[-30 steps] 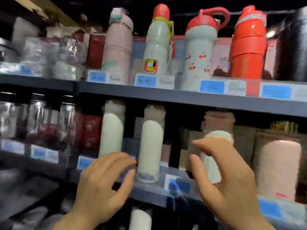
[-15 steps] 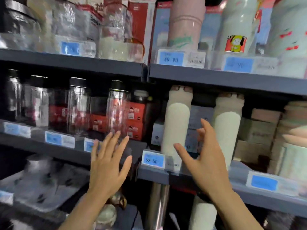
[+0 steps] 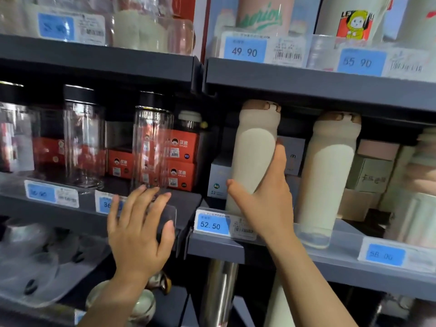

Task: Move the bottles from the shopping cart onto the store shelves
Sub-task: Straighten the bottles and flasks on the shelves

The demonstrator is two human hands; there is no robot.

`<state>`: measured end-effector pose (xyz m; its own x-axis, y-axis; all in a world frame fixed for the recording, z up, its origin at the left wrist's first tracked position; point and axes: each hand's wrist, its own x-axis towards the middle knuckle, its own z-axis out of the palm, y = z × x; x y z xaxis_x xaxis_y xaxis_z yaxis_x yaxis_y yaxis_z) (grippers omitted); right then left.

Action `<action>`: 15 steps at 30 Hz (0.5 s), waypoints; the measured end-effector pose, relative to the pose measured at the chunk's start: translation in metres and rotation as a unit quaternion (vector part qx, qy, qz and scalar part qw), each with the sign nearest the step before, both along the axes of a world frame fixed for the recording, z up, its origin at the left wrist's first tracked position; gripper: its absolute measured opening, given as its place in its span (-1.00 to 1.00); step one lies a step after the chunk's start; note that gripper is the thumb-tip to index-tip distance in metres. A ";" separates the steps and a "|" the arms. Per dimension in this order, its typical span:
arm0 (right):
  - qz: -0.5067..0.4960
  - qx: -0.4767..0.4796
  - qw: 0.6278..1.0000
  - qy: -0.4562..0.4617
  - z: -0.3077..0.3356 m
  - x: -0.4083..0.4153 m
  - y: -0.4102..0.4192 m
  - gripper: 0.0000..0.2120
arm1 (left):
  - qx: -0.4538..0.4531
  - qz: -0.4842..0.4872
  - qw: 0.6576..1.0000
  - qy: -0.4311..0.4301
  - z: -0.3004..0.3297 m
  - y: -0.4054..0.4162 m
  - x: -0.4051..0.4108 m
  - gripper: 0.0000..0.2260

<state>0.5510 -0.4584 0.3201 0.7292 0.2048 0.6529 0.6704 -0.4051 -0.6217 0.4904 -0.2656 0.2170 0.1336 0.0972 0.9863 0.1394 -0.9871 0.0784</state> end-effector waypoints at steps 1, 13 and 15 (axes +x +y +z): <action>0.012 -0.005 1.000 0.009 0.000 0.000 -0.002 -0.06 | 0.000 0.002 1.000 0.000 0.000 0.000 0.000 -0.66; 0.031 -0.002 0.998 0.057 0.004 0.006 -0.006 -0.05 | -0.004 0.004 1.000 0.006 0.001 0.000 -0.001 -0.66; 0.109 0.024 0.988 0.104 0.006 0.010 -0.014 -0.11 | -0.005 0.003 1.000 0.003 0.001 0.000 -0.001 -0.66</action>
